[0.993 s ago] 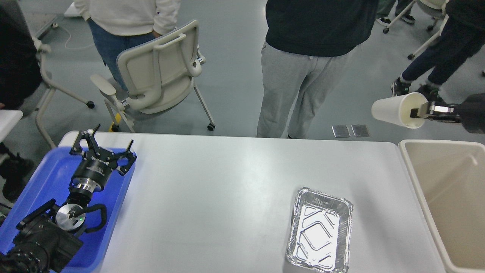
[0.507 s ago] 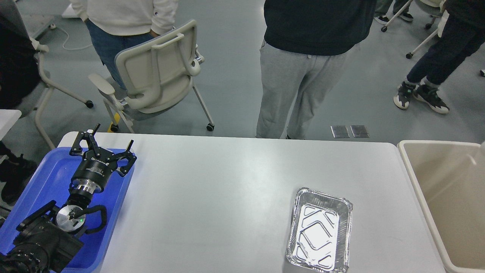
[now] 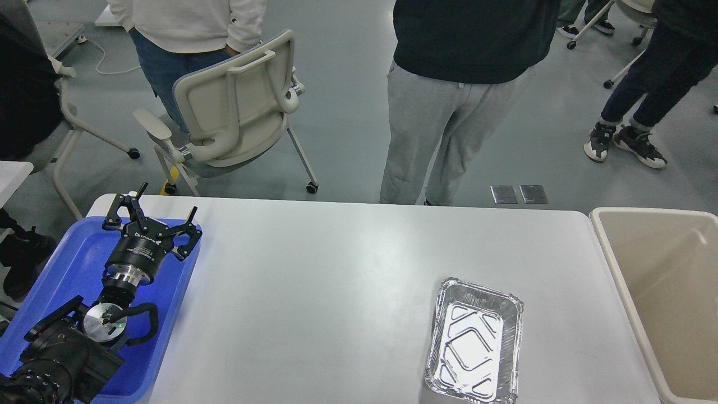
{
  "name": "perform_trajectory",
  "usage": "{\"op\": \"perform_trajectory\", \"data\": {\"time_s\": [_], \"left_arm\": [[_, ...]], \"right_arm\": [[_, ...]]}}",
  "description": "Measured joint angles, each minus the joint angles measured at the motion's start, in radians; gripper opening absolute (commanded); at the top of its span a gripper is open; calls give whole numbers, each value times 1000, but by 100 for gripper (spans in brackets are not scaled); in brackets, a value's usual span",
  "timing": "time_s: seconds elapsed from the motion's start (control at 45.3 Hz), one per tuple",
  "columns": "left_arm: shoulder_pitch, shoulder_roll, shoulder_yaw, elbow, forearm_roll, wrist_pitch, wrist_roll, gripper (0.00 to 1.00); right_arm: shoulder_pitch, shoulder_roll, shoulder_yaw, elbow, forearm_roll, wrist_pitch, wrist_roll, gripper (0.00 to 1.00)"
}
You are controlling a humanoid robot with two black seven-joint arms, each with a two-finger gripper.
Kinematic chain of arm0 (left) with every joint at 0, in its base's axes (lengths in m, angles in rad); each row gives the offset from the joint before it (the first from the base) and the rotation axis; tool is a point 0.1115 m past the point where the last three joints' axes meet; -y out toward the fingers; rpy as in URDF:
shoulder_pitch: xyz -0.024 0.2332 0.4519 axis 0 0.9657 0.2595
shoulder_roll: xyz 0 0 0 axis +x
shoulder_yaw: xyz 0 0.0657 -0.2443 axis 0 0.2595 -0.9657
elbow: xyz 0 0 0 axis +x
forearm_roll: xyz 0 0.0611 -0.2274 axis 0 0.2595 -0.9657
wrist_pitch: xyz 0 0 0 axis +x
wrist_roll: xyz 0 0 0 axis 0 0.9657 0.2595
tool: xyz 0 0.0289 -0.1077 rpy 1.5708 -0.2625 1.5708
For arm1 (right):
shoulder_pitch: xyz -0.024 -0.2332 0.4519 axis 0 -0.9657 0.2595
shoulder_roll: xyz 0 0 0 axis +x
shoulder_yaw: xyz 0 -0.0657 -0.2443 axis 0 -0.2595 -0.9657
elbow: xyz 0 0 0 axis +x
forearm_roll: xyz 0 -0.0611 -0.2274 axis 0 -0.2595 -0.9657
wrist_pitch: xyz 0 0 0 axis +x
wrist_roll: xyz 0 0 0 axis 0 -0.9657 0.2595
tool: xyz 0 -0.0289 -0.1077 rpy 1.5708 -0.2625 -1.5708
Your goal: Tidy desktop
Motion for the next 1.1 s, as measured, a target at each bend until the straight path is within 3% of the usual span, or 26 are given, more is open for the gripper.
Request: {"op": "perform_trajectory", "data": {"time_s": [0.243,0.265,0.309,0.331,0.353,0.816,0.949,1.103], "left_arm": [[0,0,0,0,0,0,0,100],[0,0,0,0,0,0,0,100],[0,0,0,0,0,0,0,100],[0,1,0,0,0,0,0,100],[0,1,0,0,0,0,0,100],[-1,0,0,0,0,0,0,100],[-1,0,0,0,0,0,1,100],[-1,1,0,0,0,0,1,100]], "right_arm": [[-20,36,16,-28,16,-17,-10,0],[-21,38,17,-29,17,-17,-10,10],[-22,41,18,-31,18,-18,-11,76],[-23,42,19,-32,18,-19,-11,98],[-23,43,20,-34,19,-21,-12,100],[12,51,52,-42,29,-26,-14,100],[52,25,182,6,30,-10,-8,100],[74,-56,422,195,-24,16,2,100]]}}
